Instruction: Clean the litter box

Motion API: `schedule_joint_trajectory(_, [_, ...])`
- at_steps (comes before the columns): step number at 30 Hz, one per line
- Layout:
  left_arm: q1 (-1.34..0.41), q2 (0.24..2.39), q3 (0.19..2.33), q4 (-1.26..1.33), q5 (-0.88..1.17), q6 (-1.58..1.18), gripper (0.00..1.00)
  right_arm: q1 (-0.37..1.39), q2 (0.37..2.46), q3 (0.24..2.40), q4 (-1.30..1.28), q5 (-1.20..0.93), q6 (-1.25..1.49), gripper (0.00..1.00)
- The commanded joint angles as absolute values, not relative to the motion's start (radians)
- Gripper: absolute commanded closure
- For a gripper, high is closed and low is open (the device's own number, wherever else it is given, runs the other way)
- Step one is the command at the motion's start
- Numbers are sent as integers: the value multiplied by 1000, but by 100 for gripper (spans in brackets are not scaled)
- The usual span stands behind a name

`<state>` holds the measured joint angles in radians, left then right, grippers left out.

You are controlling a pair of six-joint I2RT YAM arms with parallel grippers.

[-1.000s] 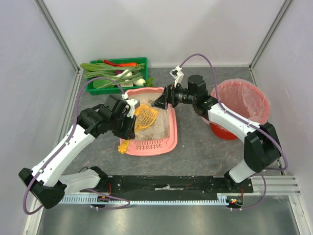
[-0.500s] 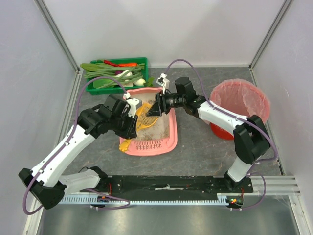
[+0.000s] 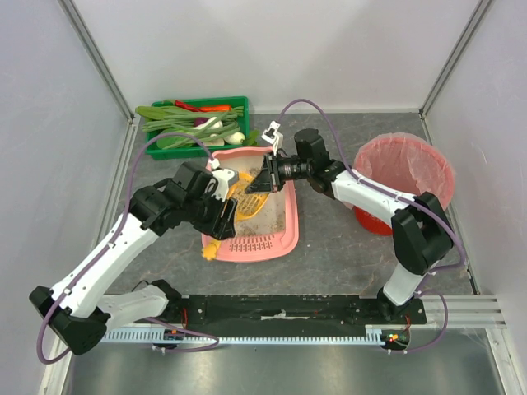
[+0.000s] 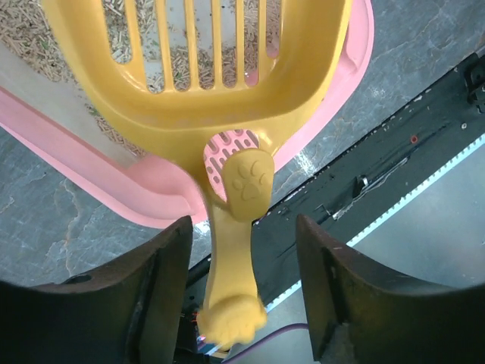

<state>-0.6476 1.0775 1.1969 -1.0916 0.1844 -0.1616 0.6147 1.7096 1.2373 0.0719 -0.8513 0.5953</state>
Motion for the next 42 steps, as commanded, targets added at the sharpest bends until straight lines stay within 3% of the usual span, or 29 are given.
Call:
schedule_joint_trajectory(1, [-652, 1045, 1178, -1080, 212, -160, 34, 598, 1727, 1227, 230, -919, 714, 100])
schedule_joint_trajectory(11, [-650, 1034, 1144, -1097, 173, -184, 28, 551, 1709, 1206, 272, -946, 750, 100])
schedule_joint_trajectory(17, [-650, 1055, 1147, -1091, 169, -178, 44, 551, 1703, 1210, 233, -927, 723, 100])
schedule_joint_trajectory(25, [-652, 1072, 1135, -1063, 190, -155, 45, 549, 1703, 1212, 183, -911, 689, 100])
schedule_joint_trajectory(32, [-652, 1092, 1135, -1042, 202, -155, 79, 549, 1701, 1210, 153, -899, 673, 100])
schedule_joint_trajectory(35, [-652, 1098, 1132, -1040, 204, -156, 98, 551, 1701, 1209, 150, -894, 673, 100])
schedule_joint_trajectory(37, [-652, 1098, 1132, -1043, 196, -166, 98, 549, 1698, 1209, 143, -884, 670, 100])
schedule_joint_trajectory(40, [-652, 1100, 1141, -1063, 195, -193, 98, 549, 1694, 1207, 134, -870, 663, 81])
schedule_joint_trajectory(41, [-652, 1100, 1152, -1074, 195, -199, 98, 549, 1684, 1207, 130, -862, 655, 62])
schedule_joint_trajectory(42, [-652, 1101, 1160, -1089, 196, -201, 98, 549, 1680, 1207, 129, -856, 650, 52])
